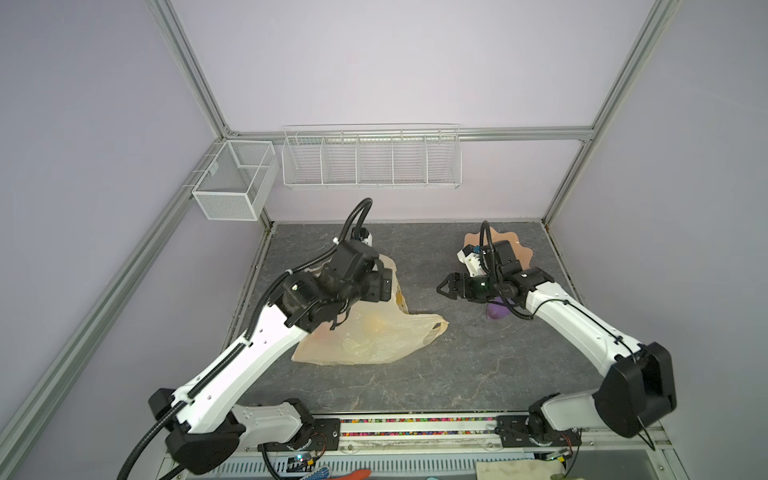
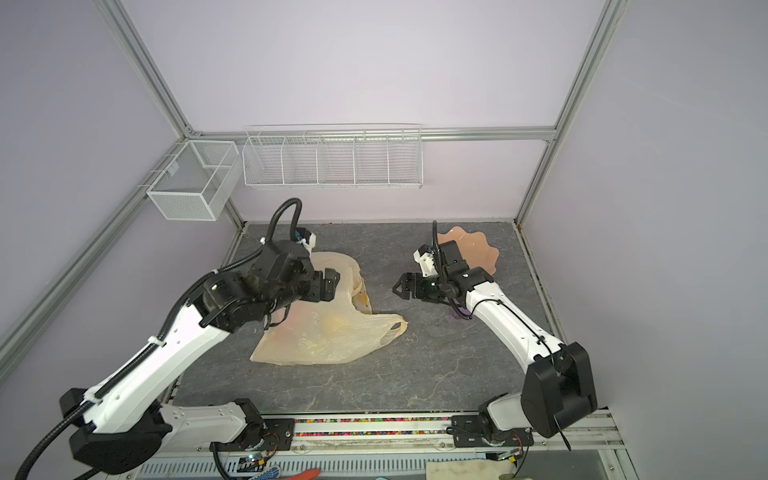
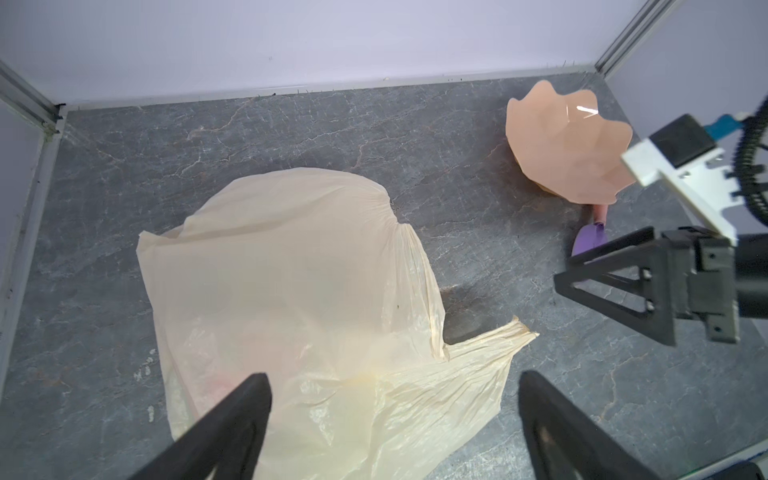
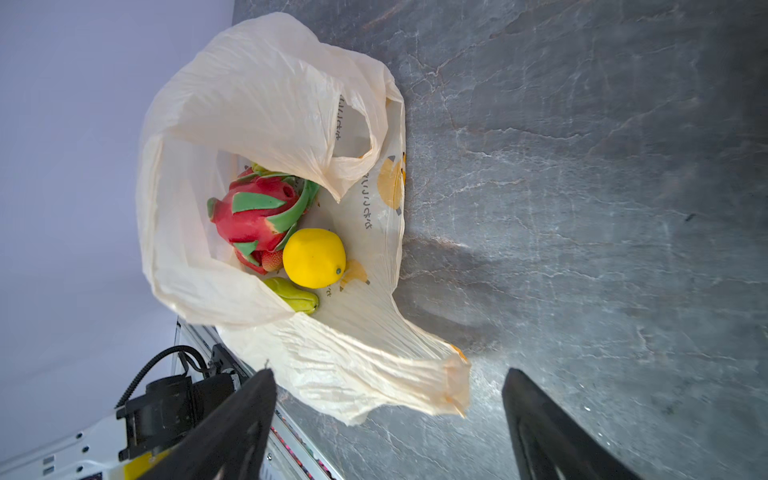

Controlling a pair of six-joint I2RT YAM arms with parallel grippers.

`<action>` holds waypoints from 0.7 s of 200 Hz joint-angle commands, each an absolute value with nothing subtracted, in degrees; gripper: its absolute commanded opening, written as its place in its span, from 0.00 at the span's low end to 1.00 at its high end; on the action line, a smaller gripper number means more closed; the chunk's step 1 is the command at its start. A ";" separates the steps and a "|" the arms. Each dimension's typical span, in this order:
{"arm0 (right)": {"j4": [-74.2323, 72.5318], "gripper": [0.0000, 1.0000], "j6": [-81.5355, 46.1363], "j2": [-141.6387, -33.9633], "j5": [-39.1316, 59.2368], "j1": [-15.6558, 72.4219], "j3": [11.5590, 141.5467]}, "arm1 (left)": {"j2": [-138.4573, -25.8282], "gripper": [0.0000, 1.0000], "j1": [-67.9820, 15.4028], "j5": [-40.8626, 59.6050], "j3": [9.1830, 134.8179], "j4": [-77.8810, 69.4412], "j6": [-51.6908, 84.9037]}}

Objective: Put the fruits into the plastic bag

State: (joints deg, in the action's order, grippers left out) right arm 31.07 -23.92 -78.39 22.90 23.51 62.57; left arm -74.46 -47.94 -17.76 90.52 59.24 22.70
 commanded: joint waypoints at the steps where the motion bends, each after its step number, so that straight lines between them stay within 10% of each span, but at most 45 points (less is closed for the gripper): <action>1: 30.68 0.88 -17.65 -73.76 25.39 22.90 57.75 | -82.17 0.92 -47.12 -13.67 100.36 67.01 13.54; 73: 20.92 0.91 -21.24 -65.98 28.04 22.96 43.00 | -114.20 0.82 -46.86 -1.18 138.78 79.72 27.64; 140: 11.38 0.91 -25.67 -59.92 29.53 23.85 34.89 | -114.93 0.80 -50.85 -5.12 122.03 66.41 52.68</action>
State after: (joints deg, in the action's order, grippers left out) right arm 16.95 -23.94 -60.69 27.62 23.03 36.64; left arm -116.86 -50.94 -3.57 129.19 69.69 41.85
